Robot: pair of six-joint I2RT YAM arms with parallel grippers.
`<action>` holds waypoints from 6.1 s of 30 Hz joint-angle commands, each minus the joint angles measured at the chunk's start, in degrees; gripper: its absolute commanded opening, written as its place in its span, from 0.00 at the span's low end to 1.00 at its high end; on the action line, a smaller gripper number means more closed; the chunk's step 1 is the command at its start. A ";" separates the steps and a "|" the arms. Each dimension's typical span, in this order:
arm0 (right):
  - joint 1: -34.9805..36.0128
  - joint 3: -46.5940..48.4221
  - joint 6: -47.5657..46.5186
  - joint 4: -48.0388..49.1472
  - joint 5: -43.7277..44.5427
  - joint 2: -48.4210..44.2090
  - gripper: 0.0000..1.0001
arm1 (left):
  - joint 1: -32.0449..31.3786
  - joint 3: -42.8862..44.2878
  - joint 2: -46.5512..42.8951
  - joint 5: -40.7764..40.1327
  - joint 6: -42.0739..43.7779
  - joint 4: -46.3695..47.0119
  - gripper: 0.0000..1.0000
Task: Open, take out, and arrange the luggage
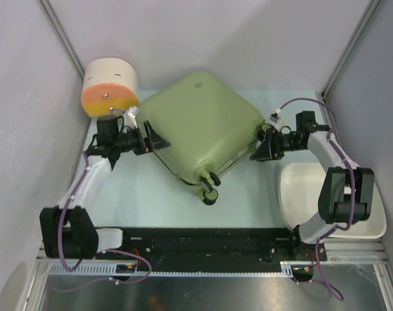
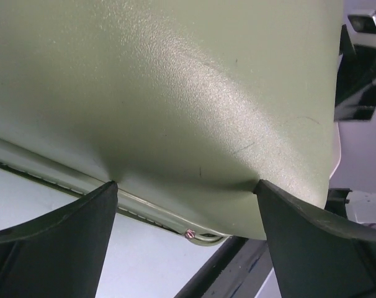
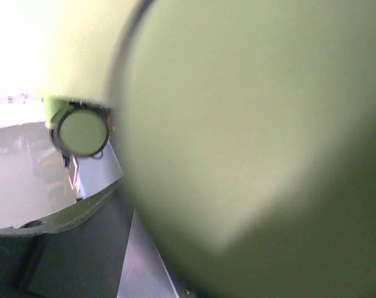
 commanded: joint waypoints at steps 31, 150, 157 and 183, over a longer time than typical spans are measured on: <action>-12.92 9.25 19.66 36.26 24.47 7.96 0.63 | 1.01 -1.05 -6.20 -4.77 -0.39 6.10 1.00; 39.91 -35.93 3.40 79.43 62.18 -13.65 0.00 | -35.63 8.44 -1.54 -23.22 27.03 -24.05 0.00; 31.04 -36.72 3.49 75.04 51.20 -16.98 0.00 | -35.63 4.05 -7.08 -23.92 31.24 -24.67 0.00; 2.40 -23.11 -17.95 76.07 35.74 -7.34 0.00 | -35.11 0.71 -23.08 -26.38 61.30 -42.15 0.00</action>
